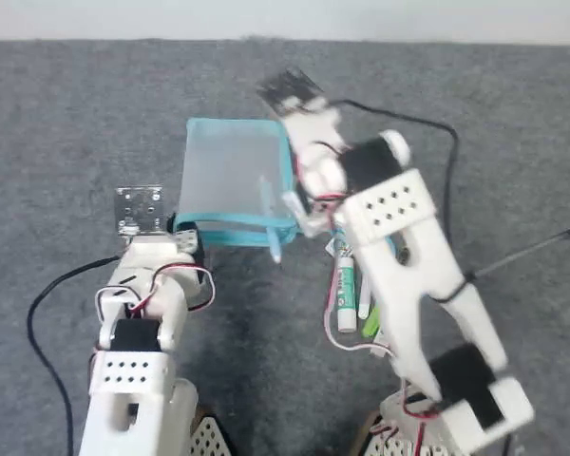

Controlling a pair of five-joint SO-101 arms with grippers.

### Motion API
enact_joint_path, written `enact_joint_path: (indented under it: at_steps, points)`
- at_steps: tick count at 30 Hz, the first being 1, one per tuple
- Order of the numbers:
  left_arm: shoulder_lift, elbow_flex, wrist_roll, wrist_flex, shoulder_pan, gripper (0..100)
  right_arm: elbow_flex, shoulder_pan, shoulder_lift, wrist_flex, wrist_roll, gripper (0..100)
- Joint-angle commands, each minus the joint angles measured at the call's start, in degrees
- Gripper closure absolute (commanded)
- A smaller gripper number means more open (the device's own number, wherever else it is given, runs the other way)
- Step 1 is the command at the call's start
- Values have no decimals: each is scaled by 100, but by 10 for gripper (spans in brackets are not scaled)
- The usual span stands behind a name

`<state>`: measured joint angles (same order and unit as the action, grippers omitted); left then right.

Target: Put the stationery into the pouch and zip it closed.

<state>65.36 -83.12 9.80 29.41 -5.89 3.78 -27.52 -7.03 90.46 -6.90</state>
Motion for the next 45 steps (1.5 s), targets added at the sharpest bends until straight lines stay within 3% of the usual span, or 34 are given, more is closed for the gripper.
enact_joint_path:
  at_steps: [1,6,11,13,15,17,20,24,27,29,31,34,35,41,43,45]
  points:
    - [-44,664,527,18,-475,989,-1802,690,-884,-760,-62,829]
    - [-26,646,-35,369,484,989,-3798,1455,-1376,-1719,53,829]
    - [-44,1130,431,387,-1178,989,-4519,1842,-1385,-2009,-158,829]
    - [-53,1059,237,457,-1011,989,-4721,1859,-1385,-2193,-167,829]
    - [-35,866,-281,536,-211,989,-4870,1851,-1385,-2369,-167,829]
    - [9,778,-422,545,79,989,-4905,1868,-1385,-2413,-158,829]
    - [-53,998,53,563,-545,989,-4923,2053,-1385,-2396,-167,829]
    - [9,892,-404,712,-176,989,-4923,2273,-1385,-2404,-167,829]
    - [-44,1235,246,712,-1143,989,-4932,2325,-1385,-2396,-167,828]
    - [-44,1235,343,712,-1380,989,-4932,2387,-1376,-2396,-167,827]
    - [-53,1112,158,818,-1099,989,-4932,2457,-1376,-2404,-167,827]
    - [-9,866,-1248,888,308,989,-4932,2492,-1376,-2404,-167,827]
    - [18,822,-1389,862,484,989,-4932,2492,-1376,-2404,-167,827]
    - [-35,1376,202,765,-1477,989,-4932,2457,-1376,-2396,-176,826]
    - [-44,1191,176,800,-1257,989,-4932,2457,-1376,-2404,-176,826]
    - [-44,945,-369,800,-343,990,-4932,2457,-1376,-2413,-176,826]
